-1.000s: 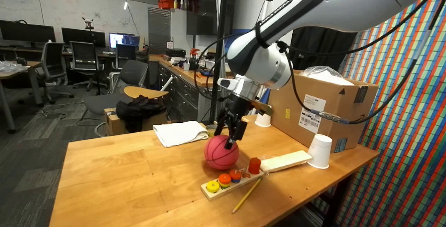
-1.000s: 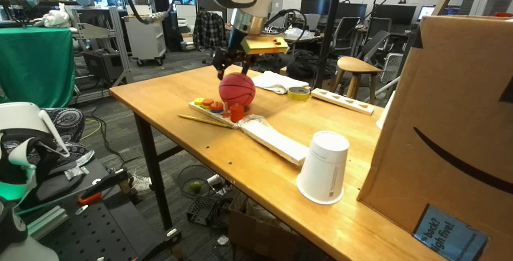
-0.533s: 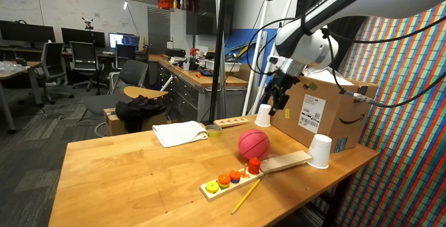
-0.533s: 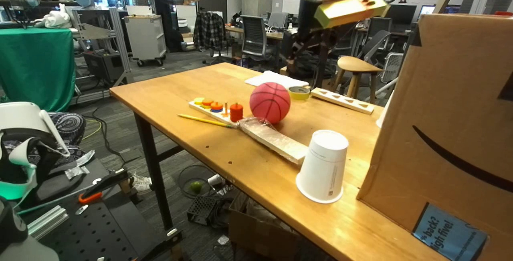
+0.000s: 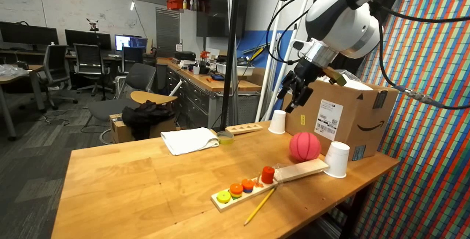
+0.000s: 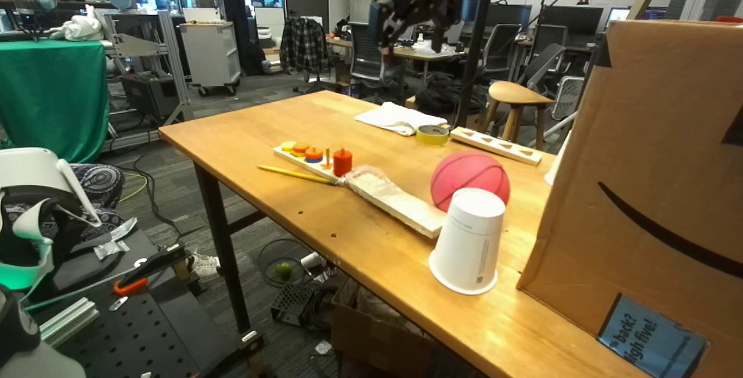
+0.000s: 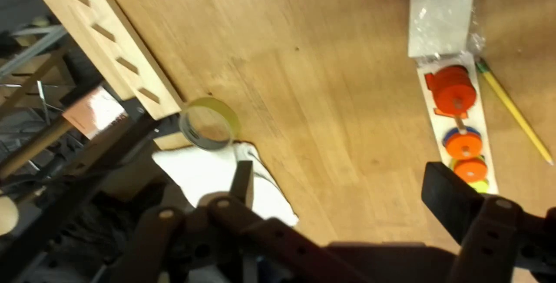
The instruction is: Move the ball towards the box
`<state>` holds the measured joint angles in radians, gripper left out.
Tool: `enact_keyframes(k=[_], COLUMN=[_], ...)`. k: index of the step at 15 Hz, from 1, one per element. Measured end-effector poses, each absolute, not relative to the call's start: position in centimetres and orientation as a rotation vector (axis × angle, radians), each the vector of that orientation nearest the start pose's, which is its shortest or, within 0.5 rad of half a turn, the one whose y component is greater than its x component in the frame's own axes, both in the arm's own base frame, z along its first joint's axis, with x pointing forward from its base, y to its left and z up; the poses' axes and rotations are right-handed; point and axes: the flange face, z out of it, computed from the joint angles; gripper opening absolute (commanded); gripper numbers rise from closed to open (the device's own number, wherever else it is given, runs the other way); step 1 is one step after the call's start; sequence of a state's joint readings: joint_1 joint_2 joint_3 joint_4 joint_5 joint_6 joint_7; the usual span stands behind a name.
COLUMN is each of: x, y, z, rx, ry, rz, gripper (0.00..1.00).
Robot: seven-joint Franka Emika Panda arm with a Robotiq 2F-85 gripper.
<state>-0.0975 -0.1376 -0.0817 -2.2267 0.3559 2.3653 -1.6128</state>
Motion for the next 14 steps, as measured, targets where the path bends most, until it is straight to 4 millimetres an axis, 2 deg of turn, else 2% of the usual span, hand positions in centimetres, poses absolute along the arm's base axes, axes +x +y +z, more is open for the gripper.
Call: enact_keyframes(k=[3,6,11,14], x=[50.0,48.6,47.5,47.3], y=[-3.5,0.0,2.3,2.9], z=[44.5,42.9,41.0,40.7], rx=[-2.436,-2.360,-2.297,-2.358], ry=[-1.850,-1.909,-1.955,-1.871], rz=[-0.582,-0.530,-0.463,-0.440], gripper=[1.00,1.00,1.00,1.00])
